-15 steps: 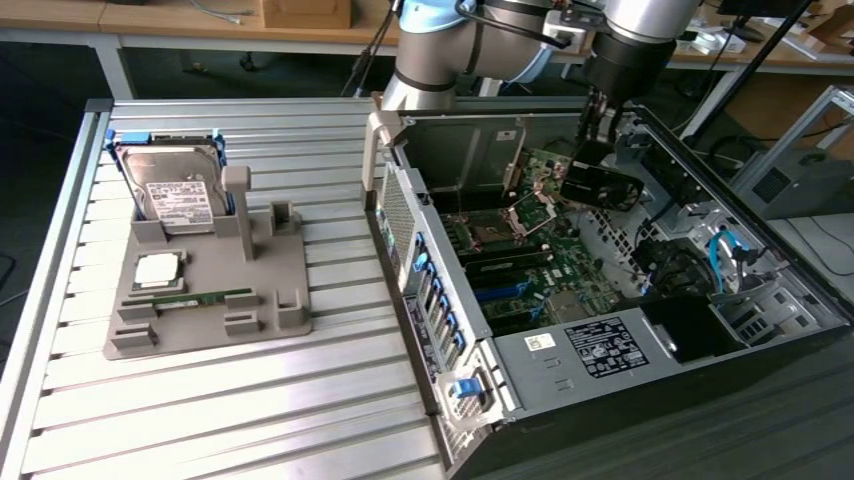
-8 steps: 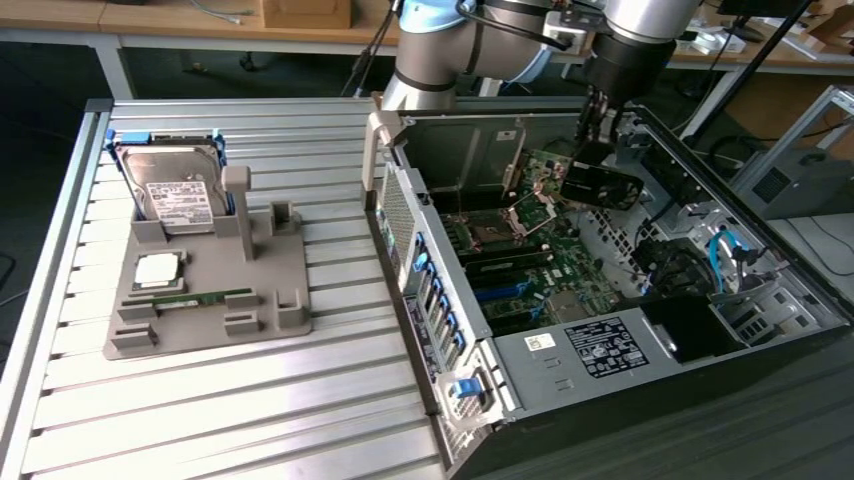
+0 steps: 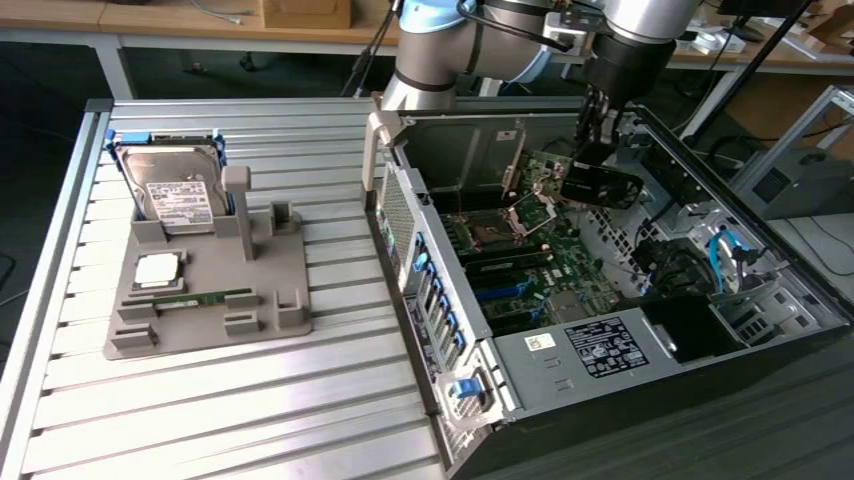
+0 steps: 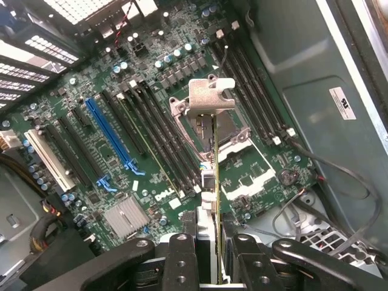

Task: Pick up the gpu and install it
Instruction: 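Insert the gpu into the slot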

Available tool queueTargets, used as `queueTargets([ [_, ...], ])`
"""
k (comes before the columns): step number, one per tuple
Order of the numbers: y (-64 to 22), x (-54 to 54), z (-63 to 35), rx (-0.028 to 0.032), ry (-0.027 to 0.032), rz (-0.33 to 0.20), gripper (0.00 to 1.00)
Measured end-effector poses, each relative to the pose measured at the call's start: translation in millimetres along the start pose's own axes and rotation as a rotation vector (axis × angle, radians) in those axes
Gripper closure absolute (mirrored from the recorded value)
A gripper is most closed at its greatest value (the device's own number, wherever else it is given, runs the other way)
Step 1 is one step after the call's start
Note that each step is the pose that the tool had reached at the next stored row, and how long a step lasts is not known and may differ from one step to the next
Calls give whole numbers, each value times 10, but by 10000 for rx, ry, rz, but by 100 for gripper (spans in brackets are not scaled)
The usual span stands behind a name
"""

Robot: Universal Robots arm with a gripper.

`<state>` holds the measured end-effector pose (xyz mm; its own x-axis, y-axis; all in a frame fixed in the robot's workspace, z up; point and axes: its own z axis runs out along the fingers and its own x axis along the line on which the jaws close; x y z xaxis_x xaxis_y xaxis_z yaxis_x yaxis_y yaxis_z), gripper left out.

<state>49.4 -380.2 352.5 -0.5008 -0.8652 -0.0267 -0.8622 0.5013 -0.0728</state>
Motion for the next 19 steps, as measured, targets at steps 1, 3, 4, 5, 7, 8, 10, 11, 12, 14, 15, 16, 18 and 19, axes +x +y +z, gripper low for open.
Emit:
queueTargets([
  [1,0,0,0,-1,-2,-28,73],
  [3,0,0,1,-1,-5,-98,73],
  [4,0,0,1,-2,-6,-155,73],
  [5,0,0,1,-2,-8,-186,73],
  [7,0,0,1,-3,-10,-267,73],
  [8,0,0,2,-2,-12,-329,73],
  [10,0,0,3,-3,-17,-471,73],
  [11,0,0,4,-4,-22,-542,73],
  [12,0,0,5,-5,-28,-637,73],
  [14,0,0,5,-8,-34,-753,73],
  [15,1,0,5,-9,-39,-831,73],
  [16,0,0,4,-11,-43,-895,73],
  [18,0,0,4,-13,-49,-1003,73],
  [19,0,0,4,-13,-52,-1052,73],
])
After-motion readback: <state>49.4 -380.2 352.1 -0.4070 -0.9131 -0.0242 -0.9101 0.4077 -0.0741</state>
